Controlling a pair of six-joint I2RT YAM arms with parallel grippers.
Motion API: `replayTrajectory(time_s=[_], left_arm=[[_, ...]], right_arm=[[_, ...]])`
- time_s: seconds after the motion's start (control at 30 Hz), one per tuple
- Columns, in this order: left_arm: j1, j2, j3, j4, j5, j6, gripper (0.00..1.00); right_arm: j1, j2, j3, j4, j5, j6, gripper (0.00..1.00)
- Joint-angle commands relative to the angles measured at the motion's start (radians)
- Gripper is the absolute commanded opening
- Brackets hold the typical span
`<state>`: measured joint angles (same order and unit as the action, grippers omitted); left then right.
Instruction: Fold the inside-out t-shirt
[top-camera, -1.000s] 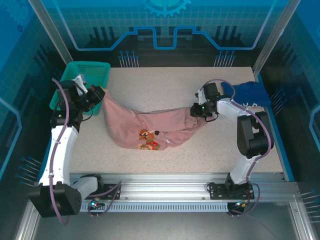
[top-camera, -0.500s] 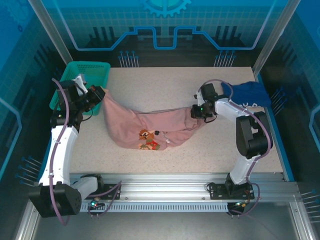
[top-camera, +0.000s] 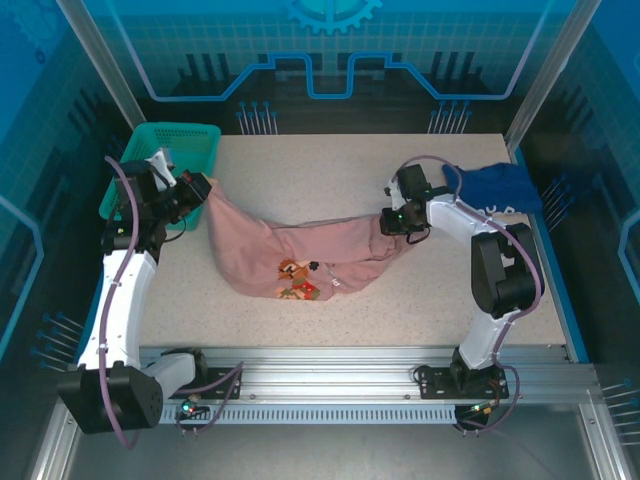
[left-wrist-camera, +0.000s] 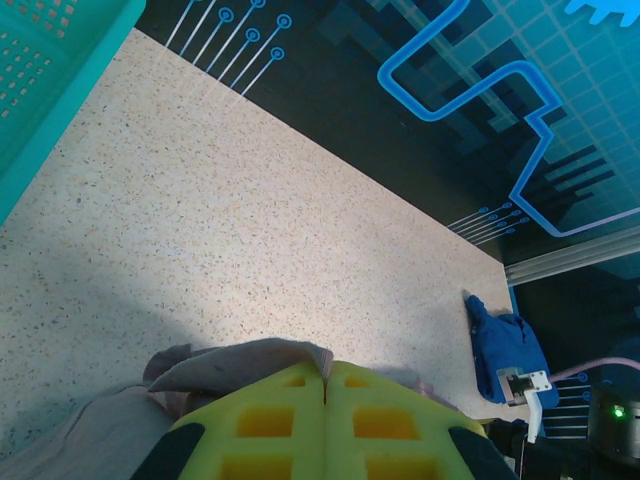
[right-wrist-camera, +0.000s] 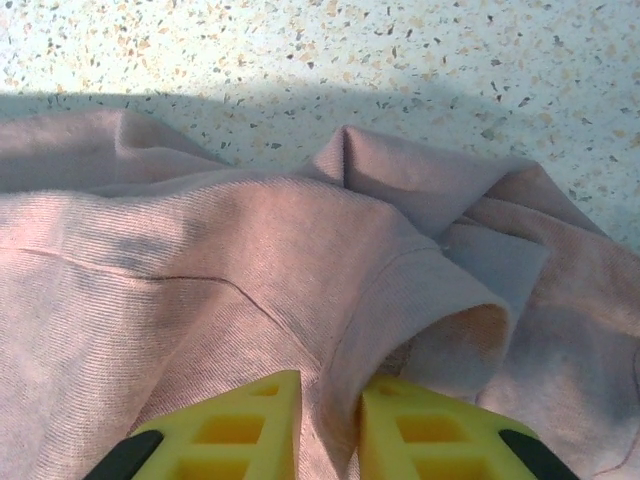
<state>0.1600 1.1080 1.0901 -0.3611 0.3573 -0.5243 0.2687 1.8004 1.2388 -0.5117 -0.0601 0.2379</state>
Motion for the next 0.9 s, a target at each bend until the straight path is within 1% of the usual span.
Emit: replayTrajectory(time_s=[0.0, 0.33, 0.37, 0.47, 0.53, 0.6, 0.73, 0.87], left_arm=[[0.010, 0.003, -0.004, 0.012, 0.027, 0.015, 0.00], [0.010, 0.003, -0.004, 0.015, 0.031, 0.014, 0.00], [0.010, 0.003, -0.004, 0.015, 0.031, 0.013, 0.00], [0.010, 0.002, -0.002, 0.012, 0.031, 0.013, 0.00], [0.010, 0.000, 0.007, 0.005, 0.025, 0.018, 0.00], [0.012, -0.007, 0.019, 0.000, 0.019, 0.023, 0.00], [0.029, -0.043, 0.039, 0.026, 0.010, 0.003, 0.00], [0.039, -0.071, 0.059, 0.055, 0.004, -0.025, 0.00]], right_arm=[[0.013, 0.005, 0.022, -0.015, -0.014, -0.007, 0.17], [0.015, 0.019, -0.004, 0.001, -0.014, -0.002, 0.13], [0.012, 0.023, -0.001, 0.000, -0.014, -0.003, 0.12], [0.007, 0.008, 0.001, -0.001, -0.018, -0.003, 0.03], [-0.005, -0.047, -0.004, 0.006, -0.032, -0.007, 0.00], [-0.032, -0.140, -0.009, 0.019, -0.059, -0.010, 0.00], [-0.122, -0.363, -0.052, 0.115, -0.187, 0.017, 0.00], [-0.185, -0.479, -0.077, 0.162, -0.292, 0.052, 0.00]])
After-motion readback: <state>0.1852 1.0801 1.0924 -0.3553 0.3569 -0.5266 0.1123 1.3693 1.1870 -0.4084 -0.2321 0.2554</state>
